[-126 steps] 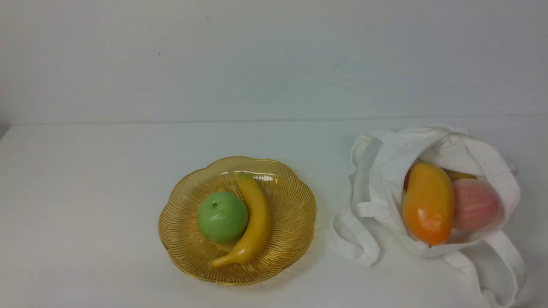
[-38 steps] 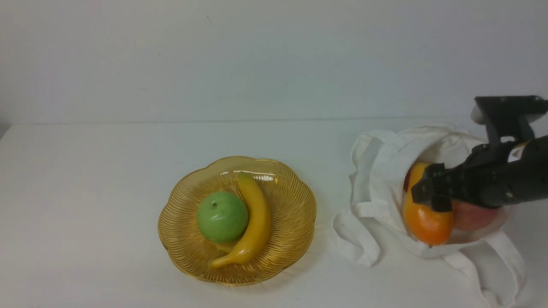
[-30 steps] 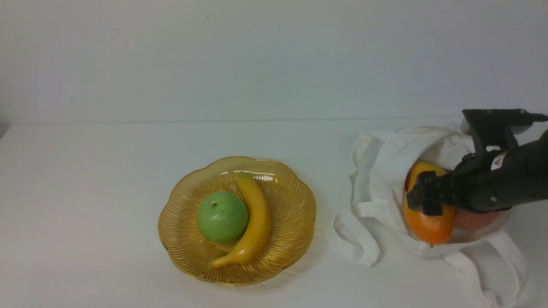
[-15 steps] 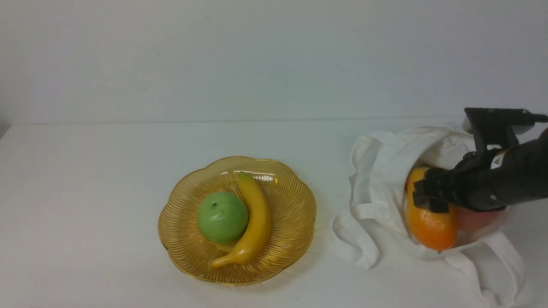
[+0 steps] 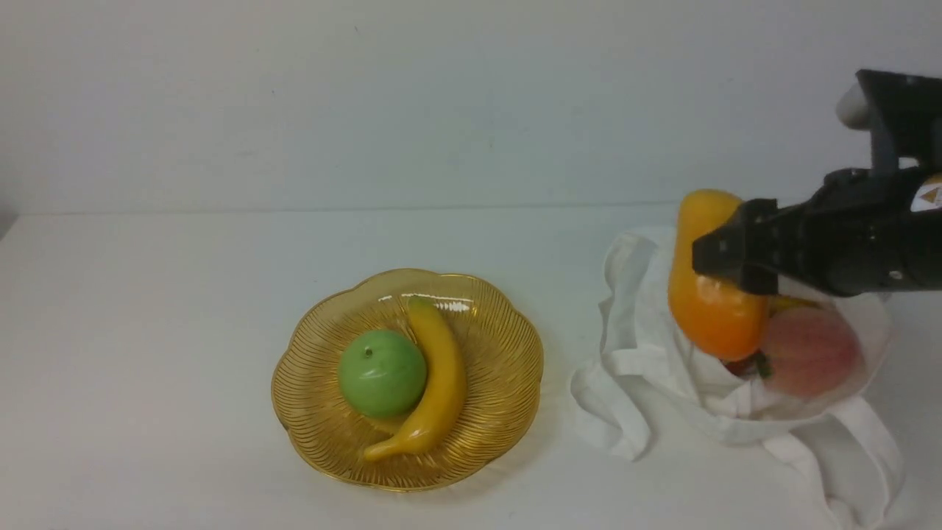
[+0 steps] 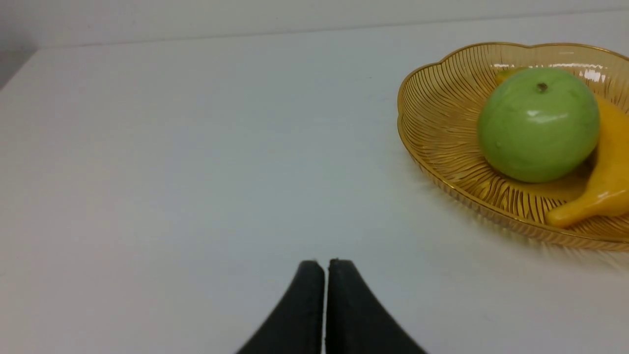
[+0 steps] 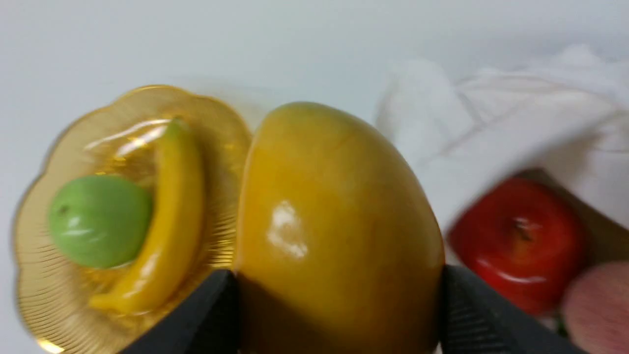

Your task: Take the fruit out of the cloth bag on the white table and place them on a plate.

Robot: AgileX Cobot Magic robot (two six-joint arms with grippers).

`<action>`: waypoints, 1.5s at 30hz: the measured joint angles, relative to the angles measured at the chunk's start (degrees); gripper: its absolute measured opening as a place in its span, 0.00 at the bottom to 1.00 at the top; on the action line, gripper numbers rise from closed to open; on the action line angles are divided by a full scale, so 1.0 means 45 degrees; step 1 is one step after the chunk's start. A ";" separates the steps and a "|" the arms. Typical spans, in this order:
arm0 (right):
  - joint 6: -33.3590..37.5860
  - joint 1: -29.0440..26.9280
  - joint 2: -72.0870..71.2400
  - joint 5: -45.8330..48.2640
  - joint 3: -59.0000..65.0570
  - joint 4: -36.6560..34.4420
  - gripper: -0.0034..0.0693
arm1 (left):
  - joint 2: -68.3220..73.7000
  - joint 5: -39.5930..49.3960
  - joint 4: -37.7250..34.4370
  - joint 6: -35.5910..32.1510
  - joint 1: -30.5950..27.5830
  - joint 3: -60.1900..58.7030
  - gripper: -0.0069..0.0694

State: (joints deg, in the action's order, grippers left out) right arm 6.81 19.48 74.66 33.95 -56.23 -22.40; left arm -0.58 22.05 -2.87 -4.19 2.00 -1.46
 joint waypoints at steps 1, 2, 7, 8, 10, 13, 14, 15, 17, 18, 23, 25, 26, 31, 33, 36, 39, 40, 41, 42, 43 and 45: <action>0.0499 0.0341 0.0069 -0.0114 -0.0074 -0.0516 0.70 | 0.0000 0.0000 0.0000 0.0000 0.0000 0.0000 0.08; 0.0916 0.0782 0.0200 -0.0244 -0.0169 -0.0926 0.70 | 0.0000 0.0000 0.0000 0.0000 0.0000 0.0000 0.08; 0.3334 0.2607 0.1916 -0.1647 -0.0781 -0.2970 0.70 | 0.0000 0.0000 0.0000 0.0000 0.0000 0.0000 0.08; 0.3520 0.2734 0.2211 -0.1823 -0.0866 -0.3162 0.70 | 0.0000 0.0000 0.0000 0.0000 0.0000 0.0000 0.08; 0.3723 0.3019 0.3345 -0.2459 -0.1207 -0.3577 0.70 | 0.0000 0.0000 0.0000 0.0000 0.0000 0.0000 0.08; 0.3737 0.3064 0.4533 -0.2810 -0.1617 -0.3964 0.70 | 0.0000 0.0000 0.0000 0.0000 0.0000 0.0000 0.08; 0.3737 0.3064 0.4886 -0.2881 -0.1797 -0.4062 0.70 | 0.0000 0.0000 0.0000 0.0000 0.0000 0.0000 0.08; 0.3737 0.3064 0.5432 -0.2918 -0.2017 -0.4133 0.70 | 0.0000 0.0000 0.0000 0.0000 0.0000 0.0000 0.08; 0.3747 0.3064 0.6052 -0.2903 -0.2284 -0.4173 0.70 | 0.0000 0.0000 0.0000 0.0000 0.0000 0.0000 0.08; 0.3747 0.3064 0.6103 -0.2904 -0.2307 -0.4173 0.70 | 0.0000 0.0000 0.0000 0.0000 0.0000 0.0000 0.08; 0.3779 0.3064 0.6726 -0.2744 -0.2722 -0.4173 0.77 | 0.0000 0.0000 0.0000 0.0000 0.0000 0.0000 0.08; 0.3788 0.3064 0.6731 -0.2684 -0.2784 -0.4139 0.89 | 0.0000 0.0000 0.0000 0.0000 0.0000 0.0000 0.08; 0.3788 0.3064 0.6716 -0.2630 -0.2799 -0.4101 0.93 | 0.0000 0.0000 0.0000 0.0000 0.0000 0.0000 0.08; 0.3818 0.3064 0.6020 -0.1738 -0.2799 -0.3558 0.99 | 0.0000 0.0000 0.0000 0.0000 0.0000 0.0000 0.08; 0.3616 0.3064 0.5184 -0.1265 -0.2799 -0.3004 0.96 | 0.0000 0.0000 0.0000 0.0000 0.0000 0.0000 0.08; 0.2725 0.3064 0.3476 -0.0655 -0.2799 -0.1753 0.79 | 0.0000 0.0000 0.0000 0.0000 0.0000 0.0000 0.08; 0.0985 0.3064 0.1408 -0.0121 -0.2799 0.0024 0.50 | 0.0000 0.0000 0.0000 0.0000 0.0000 0.0000 0.08; 0.0431 0.3064 0.0780 0.0051 -0.2799 0.0740 0.41 | 0.0000 0.0000 0.0000 0.0000 0.0000 0.0000 0.08; -0.0291 0.3064 -0.0016 0.0287 -0.2799 0.1503 0.30 | 0.0000 0.0000 0.0000 0.0000 0.0000 0.0000 0.08; -0.1173 0.3064 -0.0965 0.0575 -0.2799 0.2293 0.19 | 0.0000 0.0000 0.0000 0.0000 0.0000 0.0000 0.08; -0.1770 0.3064 -0.1592 0.0764 -0.2799 0.3090 0.13 | 0.0000 0.0000 0.0000 0.0000 0.0000 0.0000 0.08; -0.3064 0.3064 -0.2990 0.1050 -0.2686 0.4334 0.07 | 0.0000 0.0000 0.0000 0.0000 0.0000 0.0000 0.08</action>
State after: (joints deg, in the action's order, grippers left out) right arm -6.98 33.27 61.20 38.68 -68.32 -2.90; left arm -0.58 22.05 -2.87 -4.19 2.00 -1.46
